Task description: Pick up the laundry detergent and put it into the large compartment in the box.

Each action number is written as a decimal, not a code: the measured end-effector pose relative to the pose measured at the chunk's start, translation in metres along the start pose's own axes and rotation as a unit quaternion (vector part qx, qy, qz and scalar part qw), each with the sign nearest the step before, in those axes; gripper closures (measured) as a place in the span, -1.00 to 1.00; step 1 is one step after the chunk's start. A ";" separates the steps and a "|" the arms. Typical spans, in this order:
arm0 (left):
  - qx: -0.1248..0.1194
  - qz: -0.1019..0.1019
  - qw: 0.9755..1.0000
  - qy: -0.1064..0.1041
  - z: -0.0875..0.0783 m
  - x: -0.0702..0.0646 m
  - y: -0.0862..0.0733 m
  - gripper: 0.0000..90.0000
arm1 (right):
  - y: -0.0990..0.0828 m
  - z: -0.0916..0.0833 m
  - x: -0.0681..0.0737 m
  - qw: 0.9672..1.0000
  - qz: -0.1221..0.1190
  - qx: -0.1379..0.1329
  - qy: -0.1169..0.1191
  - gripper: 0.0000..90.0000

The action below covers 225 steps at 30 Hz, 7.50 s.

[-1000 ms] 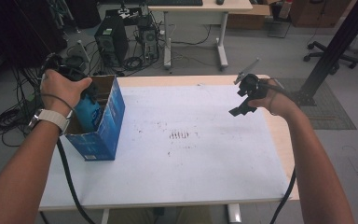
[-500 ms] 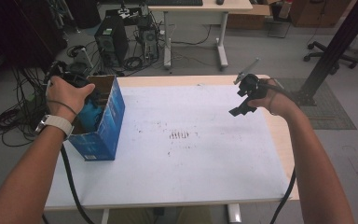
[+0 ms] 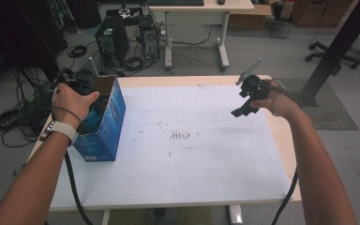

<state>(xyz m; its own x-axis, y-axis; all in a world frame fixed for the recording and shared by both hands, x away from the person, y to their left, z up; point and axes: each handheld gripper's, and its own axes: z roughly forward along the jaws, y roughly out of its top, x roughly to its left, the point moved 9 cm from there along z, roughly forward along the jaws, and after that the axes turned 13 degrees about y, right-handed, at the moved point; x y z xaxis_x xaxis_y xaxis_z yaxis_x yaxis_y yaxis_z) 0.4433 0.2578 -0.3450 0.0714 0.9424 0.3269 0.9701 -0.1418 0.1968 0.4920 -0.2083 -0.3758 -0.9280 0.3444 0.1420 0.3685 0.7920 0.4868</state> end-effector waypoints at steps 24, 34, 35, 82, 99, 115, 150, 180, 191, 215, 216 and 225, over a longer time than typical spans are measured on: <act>0.000 0.001 1.000 -0.003 0.016 -0.002 -0.004 -0.17 | -0.004 0.002 0.000 1.000 0.003 0.000 0.001 -0.87; -0.005 -0.004 1.000 -0.017 0.017 0.000 -0.001 -0.19 | -0.006 0.002 0.000 1.000 0.007 0.001 0.002 -0.87; -0.004 -0.003 1.000 -0.018 0.017 -0.001 -0.002 -0.20 | -0.006 0.002 0.000 1.000 0.006 0.001 0.001 -0.87; -0.020 -0.011 0.999 -0.027 0.014 0.004 -0.001 -0.53 | -0.008 0.002 0.002 1.000 0.009 0.003 0.002 -0.87; -0.024 -0.007 0.999 -0.029 0.006 0.006 0.000 -0.63 | -0.008 0.000 0.004 1.000 0.008 0.000 0.001 -0.87; -0.037 -0.009 0.998 -0.044 -0.005 0.011 -0.001 -0.66 | -0.008 -0.004 0.006 1.000 0.007 -0.003 -0.002 -0.87; -0.070 0.050 0.994 -0.066 -0.067 -0.008 -0.005 -0.68 | -0.005 -0.011 0.013 1.000 0.002 -0.006 -0.006 -0.86; -0.078 0.140 0.983 -0.090 -0.098 -0.048 -0.020 -0.68 | -0.002 -0.015 0.016 1.000 0.000 -0.006 -0.007 -0.86; -0.081 0.179 0.975 -0.102 -0.111 -0.072 -0.025 -0.69 | -0.002 -0.016 0.017 1.000 0.000 -0.006 -0.008 -0.86; -0.089 0.234 0.960 -0.121 -0.123 -0.113 -0.037 -0.70 | 0.002 -0.015 0.019 1.000 -0.001 -0.006 -0.008 -0.86; -0.089 0.237 0.960 -0.122 -0.123 -0.115 -0.038 -0.70 | 0.002 -0.015 0.019 1.000 -0.002 -0.006 -0.008 -0.86; -0.094 0.259 0.952 -0.130 -0.130 -0.130 -0.042 -0.70 | 0.002 -0.016 0.018 1.000 -0.002 -0.007 -0.008 -0.86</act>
<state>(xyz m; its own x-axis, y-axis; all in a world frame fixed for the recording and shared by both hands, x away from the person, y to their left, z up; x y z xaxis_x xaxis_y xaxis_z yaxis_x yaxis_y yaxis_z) 0.3631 0.1016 -0.2754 0.6082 0.7708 0.1896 0.7322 -0.6370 0.2412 0.4746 -0.2088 -0.3588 -0.9283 0.3498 0.1258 0.3639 0.7864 0.4991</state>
